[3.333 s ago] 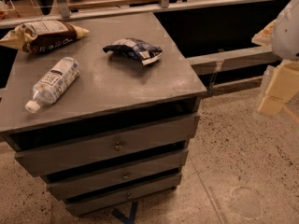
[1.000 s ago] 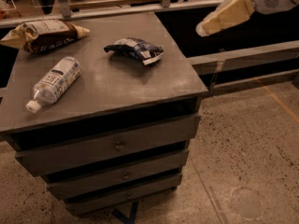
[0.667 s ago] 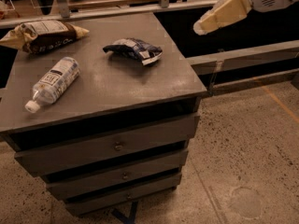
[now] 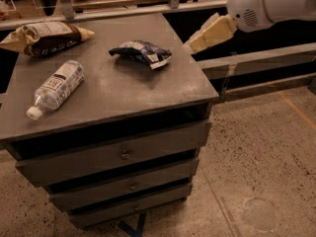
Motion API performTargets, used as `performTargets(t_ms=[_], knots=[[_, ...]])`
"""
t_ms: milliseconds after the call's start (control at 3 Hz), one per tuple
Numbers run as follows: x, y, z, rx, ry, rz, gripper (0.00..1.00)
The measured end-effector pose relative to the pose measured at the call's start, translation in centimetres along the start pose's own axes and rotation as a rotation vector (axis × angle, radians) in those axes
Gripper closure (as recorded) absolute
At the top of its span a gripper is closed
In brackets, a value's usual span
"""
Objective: Move blue chip bag near brown chip bag
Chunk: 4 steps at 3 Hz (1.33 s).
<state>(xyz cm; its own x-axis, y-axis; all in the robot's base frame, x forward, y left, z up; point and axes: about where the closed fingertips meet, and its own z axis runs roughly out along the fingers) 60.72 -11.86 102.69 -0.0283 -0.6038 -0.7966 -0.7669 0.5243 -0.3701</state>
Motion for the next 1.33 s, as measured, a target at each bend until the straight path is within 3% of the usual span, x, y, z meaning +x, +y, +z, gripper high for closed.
performTargets(t_ms=[333,667,1333], knots=[[1.2,0.8,3.6,0.019,0.003,-0.017,0.0],[2.0,1.3,7.0,0.091,0.022,-0.046,0.0],[2.6,2.2,13.6,0.107,-0.002,-0.012,0.0]])
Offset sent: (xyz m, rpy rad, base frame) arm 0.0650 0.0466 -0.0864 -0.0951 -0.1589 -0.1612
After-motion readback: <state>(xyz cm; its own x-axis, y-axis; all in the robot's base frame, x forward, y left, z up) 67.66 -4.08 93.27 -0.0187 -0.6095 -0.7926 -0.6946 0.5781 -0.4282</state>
